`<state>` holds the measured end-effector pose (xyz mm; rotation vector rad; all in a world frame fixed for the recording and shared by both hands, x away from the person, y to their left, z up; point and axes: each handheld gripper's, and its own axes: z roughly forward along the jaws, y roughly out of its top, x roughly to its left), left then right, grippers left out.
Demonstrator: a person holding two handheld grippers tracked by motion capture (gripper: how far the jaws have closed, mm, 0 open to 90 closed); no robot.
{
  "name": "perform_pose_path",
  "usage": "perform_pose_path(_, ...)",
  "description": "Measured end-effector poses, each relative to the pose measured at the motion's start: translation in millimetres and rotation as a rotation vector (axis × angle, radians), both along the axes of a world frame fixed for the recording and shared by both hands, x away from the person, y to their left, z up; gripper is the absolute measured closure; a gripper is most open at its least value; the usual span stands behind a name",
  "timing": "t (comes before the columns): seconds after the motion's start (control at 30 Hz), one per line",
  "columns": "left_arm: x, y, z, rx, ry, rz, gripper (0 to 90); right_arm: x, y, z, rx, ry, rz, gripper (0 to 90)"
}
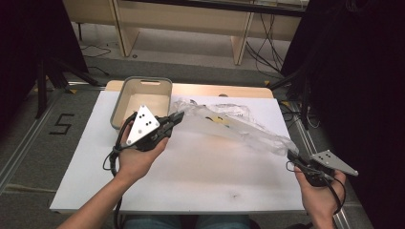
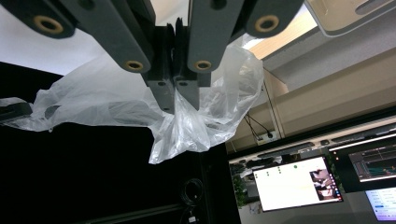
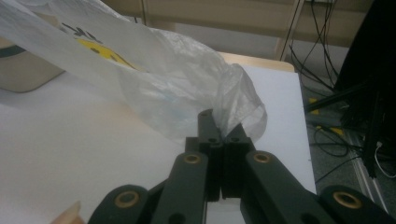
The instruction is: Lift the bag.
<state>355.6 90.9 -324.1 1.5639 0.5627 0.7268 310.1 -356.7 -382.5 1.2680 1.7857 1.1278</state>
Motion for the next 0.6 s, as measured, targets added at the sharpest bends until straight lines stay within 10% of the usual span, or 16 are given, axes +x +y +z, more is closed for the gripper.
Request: perform_pose_path(0.6,2.7,-0.9,-2.4,-0.001,0.017,0.004,88.8,-3.9,-7.0,15.3,0.001,-0.085,-0.037,89.9)
